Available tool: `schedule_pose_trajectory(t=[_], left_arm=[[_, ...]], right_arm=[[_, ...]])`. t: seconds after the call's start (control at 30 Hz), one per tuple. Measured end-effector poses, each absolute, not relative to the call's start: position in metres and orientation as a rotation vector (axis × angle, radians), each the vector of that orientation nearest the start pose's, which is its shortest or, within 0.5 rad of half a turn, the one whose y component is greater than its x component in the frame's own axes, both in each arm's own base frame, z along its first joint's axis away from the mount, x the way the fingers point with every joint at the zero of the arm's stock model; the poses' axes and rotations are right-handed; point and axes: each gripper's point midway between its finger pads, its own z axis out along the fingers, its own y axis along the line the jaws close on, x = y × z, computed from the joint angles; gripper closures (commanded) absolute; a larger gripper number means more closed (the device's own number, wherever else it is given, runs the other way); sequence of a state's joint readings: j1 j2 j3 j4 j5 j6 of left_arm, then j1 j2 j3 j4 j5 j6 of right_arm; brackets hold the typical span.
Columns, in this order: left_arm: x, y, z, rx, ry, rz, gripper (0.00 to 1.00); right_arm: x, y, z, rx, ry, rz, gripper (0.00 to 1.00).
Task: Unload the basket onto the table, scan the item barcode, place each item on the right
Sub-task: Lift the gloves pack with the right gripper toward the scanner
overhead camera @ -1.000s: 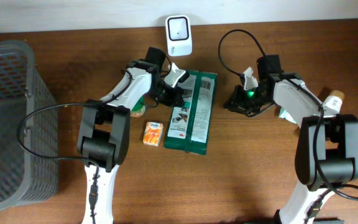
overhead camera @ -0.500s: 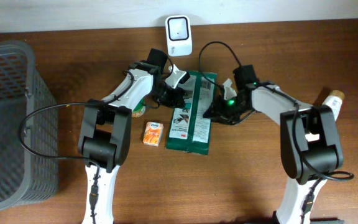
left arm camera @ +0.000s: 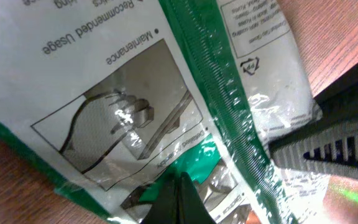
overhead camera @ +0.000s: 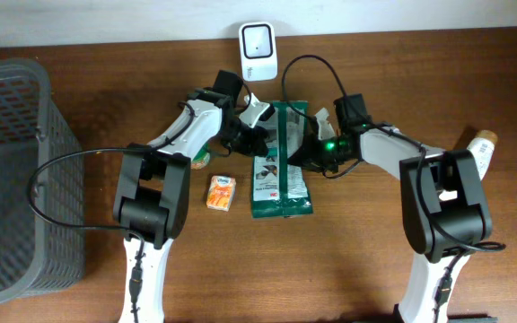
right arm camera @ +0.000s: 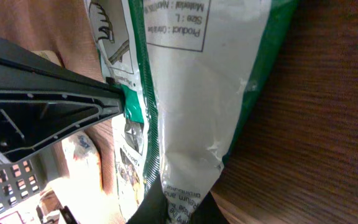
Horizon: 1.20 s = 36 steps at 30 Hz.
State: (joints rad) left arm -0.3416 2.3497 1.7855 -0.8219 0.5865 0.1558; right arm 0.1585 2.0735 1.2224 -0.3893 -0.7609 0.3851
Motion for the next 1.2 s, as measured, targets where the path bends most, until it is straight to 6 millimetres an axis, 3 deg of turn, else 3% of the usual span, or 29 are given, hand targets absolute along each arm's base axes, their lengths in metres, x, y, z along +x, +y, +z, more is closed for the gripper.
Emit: schedule_pose_trajectory(t=[0.2,0.57,0.67,0.7,0.77,0.8,0.83,0.87,0.93,0.97,1.07,1.1,1.2], left_arm=[[0.423,-0.253,0.007,0.793,2.776,-0.893,1.00],[0.423,-0.253,0.007,0.793,2.779,-0.893,1.00],[0.418,-0.247,0.005,0.786,2.820,-0.857,0.98],[0.423,-0.242,0.014,0.775,2.827,-0.817,0.96],[0.445,-0.231,0.057,0.747,2.754,-0.743,0.92],[0.459,-0.225,0.092,0.727,2.684,-0.709,0.90],[0.471,-0.214,0.137,0.701,2.594,-0.668,0.88],[0.477,-0.205,0.170,0.679,2.529,-0.640,0.87],[0.481,-0.179,0.230,0.624,2.415,-0.581,0.87],[0.481,-0.165,0.250,0.592,2.383,-0.554,0.88],[0.485,-0.120,0.253,0.481,2.421,-0.493,0.88],[0.484,-0.107,0.248,0.447,2.448,-0.483,0.83],[0.490,-0.067,0.246,0.342,2.471,-0.413,0.73]], right_arm=[[0.392,0.182,0.013,0.047,2.777,1.217,0.96],[0.389,0.167,0.014,0.044,2.771,1.254,0.96],[0.381,0.163,0.029,-0.026,2.761,1.261,0.96],[0.381,0.162,0.041,-0.046,2.736,1.256,0.96],[0.380,0.156,0.071,-0.082,2.687,1.237,0.96],[0.380,0.154,0.091,-0.116,2.640,1.221,0.96],[0.379,0.154,0.103,-0.139,2.614,1.214,0.96],[0.378,0.154,0.112,-0.155,2.597,1.207,0.96],[0.376,0.154,0.133,-0.201,2.545,1.186,0.96],[0.374,0.154,0.142,-0.218,2.524,1.178,0.96],[0.364,0.159,0.180,-0.305,2.433,1.148,0.96],[0.354,0.167,0.200,-0.381,2.381,1.146,0.96],[0.333,0.187,0.231,-0.533,2.276,1.157,0.96]])
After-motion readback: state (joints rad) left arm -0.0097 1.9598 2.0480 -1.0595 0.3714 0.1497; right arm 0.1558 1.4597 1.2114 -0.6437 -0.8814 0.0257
